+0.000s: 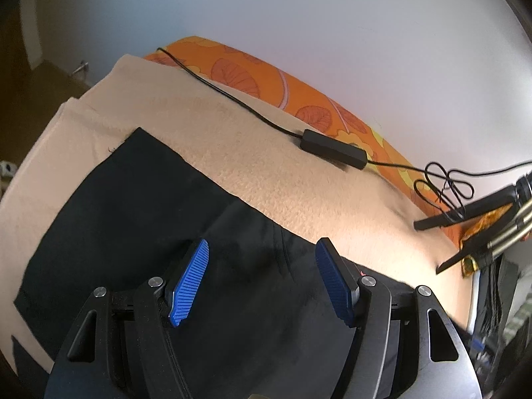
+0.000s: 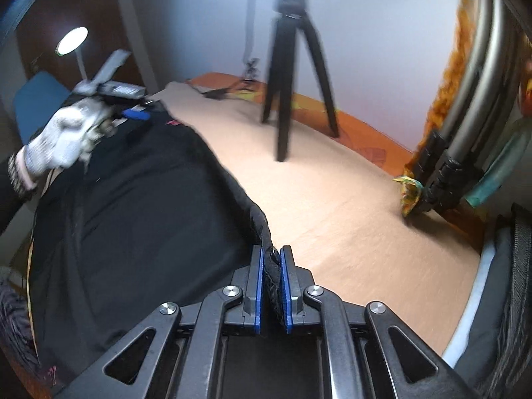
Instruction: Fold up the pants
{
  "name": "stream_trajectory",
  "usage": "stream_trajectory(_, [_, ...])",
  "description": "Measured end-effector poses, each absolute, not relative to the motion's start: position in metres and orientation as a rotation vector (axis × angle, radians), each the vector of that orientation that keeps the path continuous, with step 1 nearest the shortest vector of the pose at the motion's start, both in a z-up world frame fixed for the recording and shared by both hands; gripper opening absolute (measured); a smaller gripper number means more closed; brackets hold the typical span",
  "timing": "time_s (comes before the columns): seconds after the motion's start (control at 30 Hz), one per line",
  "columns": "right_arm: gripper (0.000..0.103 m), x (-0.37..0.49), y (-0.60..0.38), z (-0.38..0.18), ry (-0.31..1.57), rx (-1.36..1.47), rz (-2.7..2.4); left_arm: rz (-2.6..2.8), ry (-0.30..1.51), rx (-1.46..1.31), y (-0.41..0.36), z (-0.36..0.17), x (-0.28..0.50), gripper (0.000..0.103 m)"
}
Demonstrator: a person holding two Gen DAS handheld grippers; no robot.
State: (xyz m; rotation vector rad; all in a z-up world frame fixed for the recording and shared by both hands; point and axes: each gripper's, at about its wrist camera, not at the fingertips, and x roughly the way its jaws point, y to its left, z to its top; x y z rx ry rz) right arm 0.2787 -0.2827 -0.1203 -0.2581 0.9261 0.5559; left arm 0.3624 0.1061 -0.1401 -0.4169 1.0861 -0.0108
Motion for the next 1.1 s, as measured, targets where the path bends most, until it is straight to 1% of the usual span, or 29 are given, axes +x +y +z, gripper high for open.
stream_trajectory(0.2, [0.007, 0.231, -0.264, -0.113, 0.871, -0.365, 0.628, 0.01, 1.101, -0.415, 0.104, -0.143, 0.366, 0.067])
stream_trajectory(0.33, [0.007, 0.2, -0.25, -0.115, 0.872, -0.407, 0.695, 0.02, 1.109, -0.431, 0.105, -0.144, 0.369, 0.067])
stream_trajectory(0.4, [0.007, 0.183, -0.241, -0.122, 0.867, -0.472, 0.717, 0.029, 1.116, -0.451, 0.106, -0.145, 0.369, 0.07])
stream_trajectory(0.6, [0.007, 0.16, -0.228, -0.148, 0.882, -0.581, 0.749, 0.03, 1.13, -0.46, 0.104, -0.144, 0.367, 0.07])
stream_trajectory(0.7, [0.007, 0.158, -0.23, -0.154, 0.881, -0.578, 0.751, 0.064, 1.11, -0.449, 0.105, -0.146, 0.365, 0.07])
stream_trajectory(0.73, [0.007, 0.158, -0.232, -0.153, 0.88, -0.568, 0.752, 0.063, 1.101, -0.451, 0.106, -0.146, 0.364, 0.068])
stream_trajectory(0.8, [0.007, 0.158, -0.236, -0.152, 0.878, -0.548, 0.756, 0.063, 1.079, -0.428, 0.104, -0.146, 0.361, 0.068])
stream_trajectory(0.83, [0.007, 0.158, -0.236, -0.151, 0.877, -0.544, 0.754, 0.064, 1.072, -0.414, 0.104, -0.146, 0.359, 0.065])
stream_trajectory(0.87, [0.007, 0.158, -0.238, -0.15, 0.876, -0.543, 0.754, 0.069, 1.065, -0.401, 0.104, -0.147, 0.358, 0.057])
stream_trajectory(0.9, [0.007, 0.158, -0.238, -0.15, 0.876, -0.544, 0.751, 0.074, 1.057, -0.395, 0.105, -0.146, 0.356, 0.052])
stream_trajectory(0.93, [0.007, 0.158, -0.238, -0.15, 0.874, -0.546, 0.749, 0.074, 1.048, -0.399, 0.107, -0.147, 0.354, 0.04])
stream_trajectory(0.97, [0.007, 0.158, -0.237, -0.15, 0.872, -0.547, 0.746, 0.07, 1.037, -0.414, 0.112, -0.147, 0.351, 0.025])
stream_trajectory(1.03, [0.007, 0.157, -0.237, -0.148, 0.867, -0.544, 0.739, 0.048, 1.023, -0.444, 0.12, -0.15, 0.346, 0.018])
stream_trajectory(1.07, [0.007, 0.158, -0.238, -0.147, 0.866, -0.541, 0.735, 0.04, 1.014, -0.449, 0.123, -0.15, 0.343, 0.012])
stream_trajectory(1.1, [0.007, 0.158, -0.239, -0.146, 0.866, -0.538, 0.729, 0.037, 1.007, -0.448, 0.124, -0.15, 0.34, 0.01])
